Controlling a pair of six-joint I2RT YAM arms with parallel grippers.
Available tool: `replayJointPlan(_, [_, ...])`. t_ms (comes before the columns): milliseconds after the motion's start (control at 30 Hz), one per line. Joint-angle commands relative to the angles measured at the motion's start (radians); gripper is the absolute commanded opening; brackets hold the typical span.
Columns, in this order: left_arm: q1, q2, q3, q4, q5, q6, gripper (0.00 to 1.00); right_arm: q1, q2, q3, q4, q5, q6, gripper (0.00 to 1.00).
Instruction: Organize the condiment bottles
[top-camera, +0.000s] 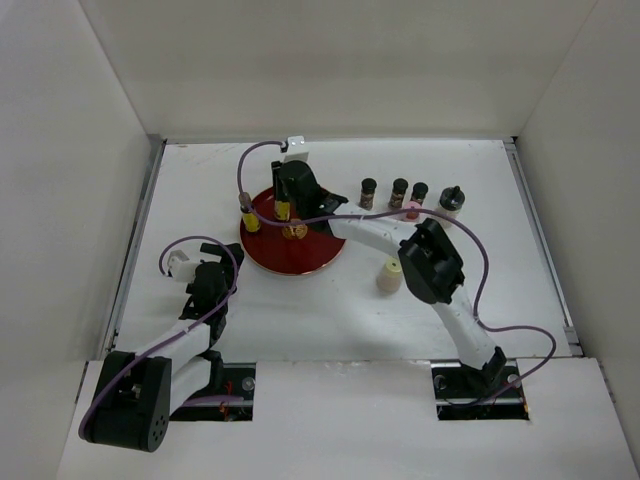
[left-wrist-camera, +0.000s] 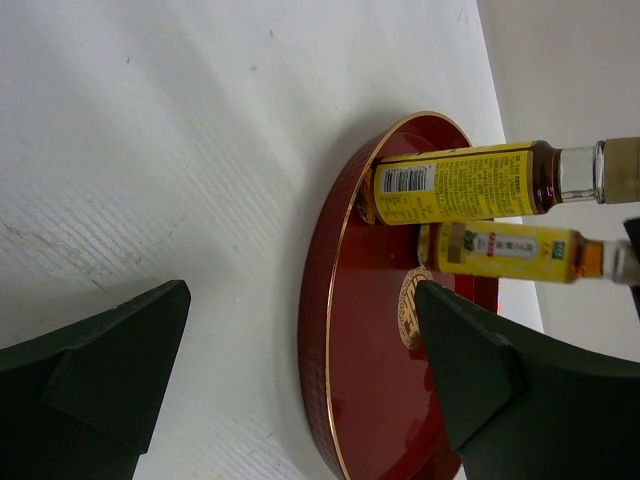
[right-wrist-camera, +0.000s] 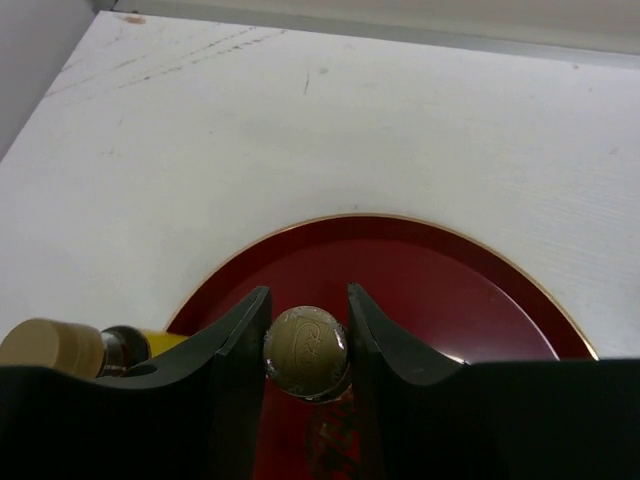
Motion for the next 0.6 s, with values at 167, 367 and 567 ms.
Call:
replayJointPlan(167, [-0.006,0.0,0.013,0.053,-0.014,0.011,1.0,0.004,0.115,0.219,0.11,0.029,0.027,0.23])
replayJointPlan(367, [-0.009,0.004,0.013,0.055,-0.017,0.011,1.0,0.007,0.169,0.282,0.116,0.038,0.037,0.26])
replayJointPlan(567, [-0.01,0.004,0.014,0.055,-0.017,0.013,1.0,0.023,0.177,0.27,0.125,0.015,0.031,0.49])
